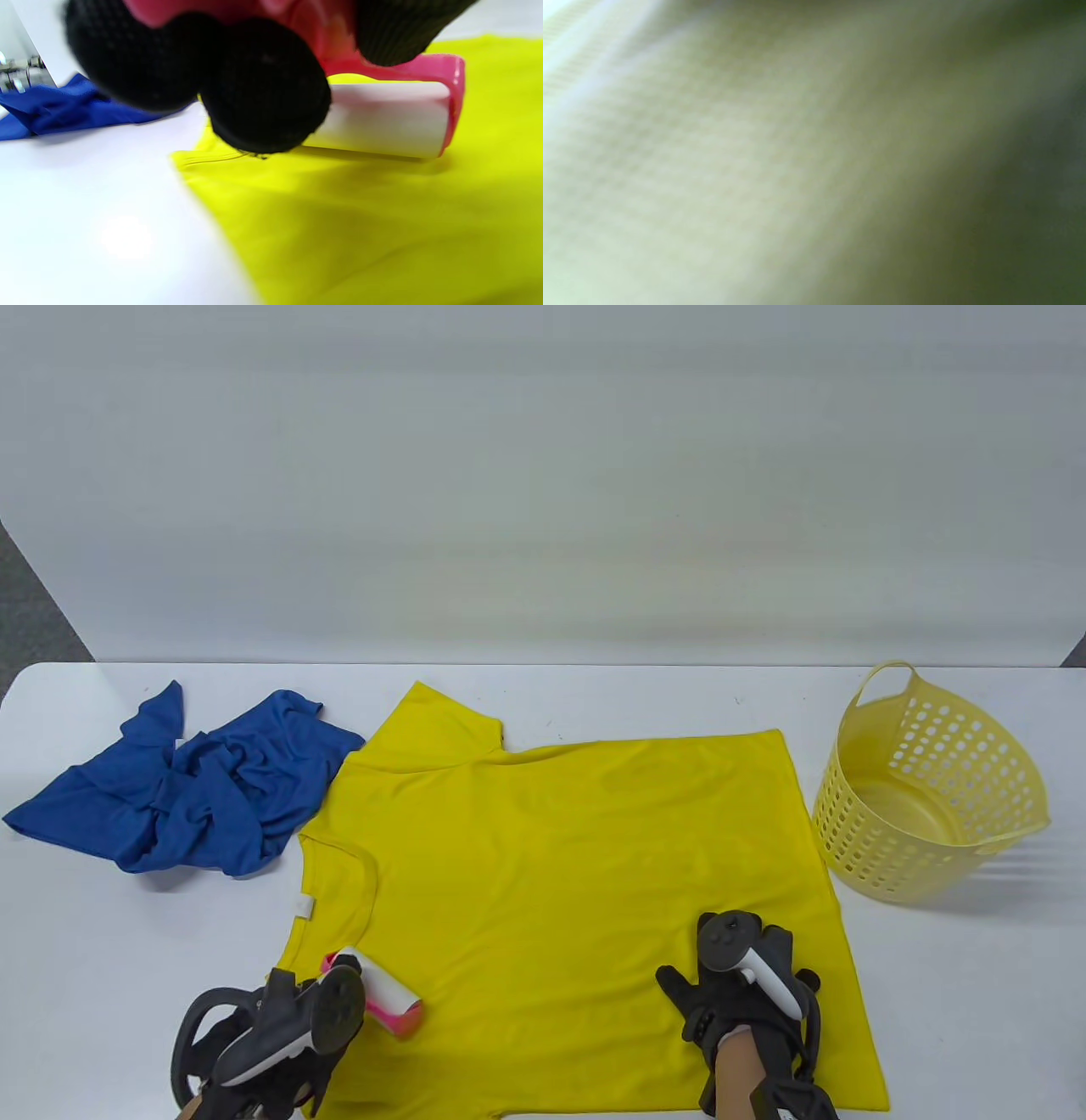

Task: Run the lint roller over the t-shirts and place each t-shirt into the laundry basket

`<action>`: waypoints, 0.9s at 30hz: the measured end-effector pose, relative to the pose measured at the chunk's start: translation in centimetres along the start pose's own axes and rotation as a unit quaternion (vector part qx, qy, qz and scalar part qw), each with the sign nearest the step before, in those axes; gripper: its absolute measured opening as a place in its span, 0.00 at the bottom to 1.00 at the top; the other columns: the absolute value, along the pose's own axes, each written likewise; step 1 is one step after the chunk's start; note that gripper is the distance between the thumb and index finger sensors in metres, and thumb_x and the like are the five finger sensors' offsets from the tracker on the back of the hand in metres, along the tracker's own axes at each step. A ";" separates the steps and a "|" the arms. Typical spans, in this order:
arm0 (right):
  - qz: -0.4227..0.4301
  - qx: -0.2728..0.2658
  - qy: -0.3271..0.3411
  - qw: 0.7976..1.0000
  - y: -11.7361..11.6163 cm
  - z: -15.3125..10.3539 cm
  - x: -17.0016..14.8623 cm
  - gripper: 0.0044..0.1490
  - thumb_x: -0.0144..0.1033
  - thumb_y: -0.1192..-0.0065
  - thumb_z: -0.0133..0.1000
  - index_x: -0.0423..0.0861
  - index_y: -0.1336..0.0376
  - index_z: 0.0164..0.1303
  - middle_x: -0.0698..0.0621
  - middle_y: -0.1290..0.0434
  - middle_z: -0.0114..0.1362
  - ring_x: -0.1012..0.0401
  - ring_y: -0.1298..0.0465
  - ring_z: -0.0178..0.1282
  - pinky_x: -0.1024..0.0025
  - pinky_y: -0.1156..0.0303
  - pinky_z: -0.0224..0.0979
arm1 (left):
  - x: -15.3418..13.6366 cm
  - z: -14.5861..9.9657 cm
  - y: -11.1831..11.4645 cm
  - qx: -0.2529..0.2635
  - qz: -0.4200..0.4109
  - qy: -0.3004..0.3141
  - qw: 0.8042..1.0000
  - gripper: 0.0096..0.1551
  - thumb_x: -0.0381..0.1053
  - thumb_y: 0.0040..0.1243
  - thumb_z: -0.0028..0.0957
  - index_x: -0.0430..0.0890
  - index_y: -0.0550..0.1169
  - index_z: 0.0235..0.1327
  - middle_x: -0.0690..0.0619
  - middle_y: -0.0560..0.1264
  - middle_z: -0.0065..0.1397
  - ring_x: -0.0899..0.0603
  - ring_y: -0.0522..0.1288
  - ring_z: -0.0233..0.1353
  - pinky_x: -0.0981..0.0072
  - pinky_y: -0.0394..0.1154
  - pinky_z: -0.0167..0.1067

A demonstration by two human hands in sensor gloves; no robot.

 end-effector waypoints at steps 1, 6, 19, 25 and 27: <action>-0.001 -0.001 -0.001 1.000 0.0 0.0 0.0 0.52 0.67 0.64 0.50 0.56 0.83 0.64 0.44 0.90 0.70 0.40 0.89 0.66 0.23 0.85 0.56 | 0.6 0.3 -0.2 0.004 -0.010 0.006 1.000 0.37 0.63 0.53 0.57 0.57 0.61 0.80 0.52 0.81 0.63 0.51 0.86 0.38 0.54 0.83 0.36; 0.000 -0.001 -0.001 1.000 0.0 0.0 0.0 0.52 0.66 0.64 0.50 0.56 0.83 0.64 0.44 0.90 0.70 0.39 0.89 0.66 0.23 0.85 0.56 | 6.0 0.5 -1.4 0.049 0.001 0.061 0.997 0.40 0.60 0.53 0.58 0.54 0.53 0.81 0.51 0.76 0.69 0.52 0.85 0.45 0.55 0.82 0.40; -0.001 0.004 -0.003 1.000 -0.1 0.0 0.1 0.52 0.67 0.65 0.50 0.56 0.84 0.64 0.44 0.91 0.69 0.40 0.90 0.65 0.23 0.86 0.55 | 15.2 11.2 -1.6 0.045 0.017 0.054 0.997 0.38 0.58 0.50 0.59 0.55 0.54 0.81 0.48 0.74 0.71 0.53 0.84 0.47 0.57 0.84 0.42; 0.000 0.008 -0.004 1.000 -0.1 0.0 0.1 0.52 0.67 0.65 0.50 0.56 0.84 0.63 0.44 0.91 0.69 0.40 0.90 0.65 0.24 0.86 0.55 | 17.2 16.1 -2.6 0.032 -0.074 -0.010 0.997 0.38 0.58 0.51 0.60 0.55 0.54 0.81 0.48 0.73 0.73 0.52 0.84 0.48 0.55 0.82 0.44; 0.000 0.008 -0.004 1.000 -0.1 0.0 0.1 0.52 0.67 0.65 0.50 0.56 0.84 0.63 0.44 0.91 0.69 0.40 0.90 0.65 0.24 0.86 0.55 | 17.6 16.2 -2.9 0.028 -0.033 -0.011 0.999 0.38 0.58 0.51 0.60 0.55 0.54 0.81 0.49 0.74 0.72 0.52 0.84 0.47 0.55 0.83 0.43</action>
Point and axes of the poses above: the tracker on the back of each hand, its own x axis roughly to the thumb side, its own z axis roughly from the wrist to the fingertips, y = z × x, the point moved 1 cm from there along z, roughly from the wrist to the fingertips
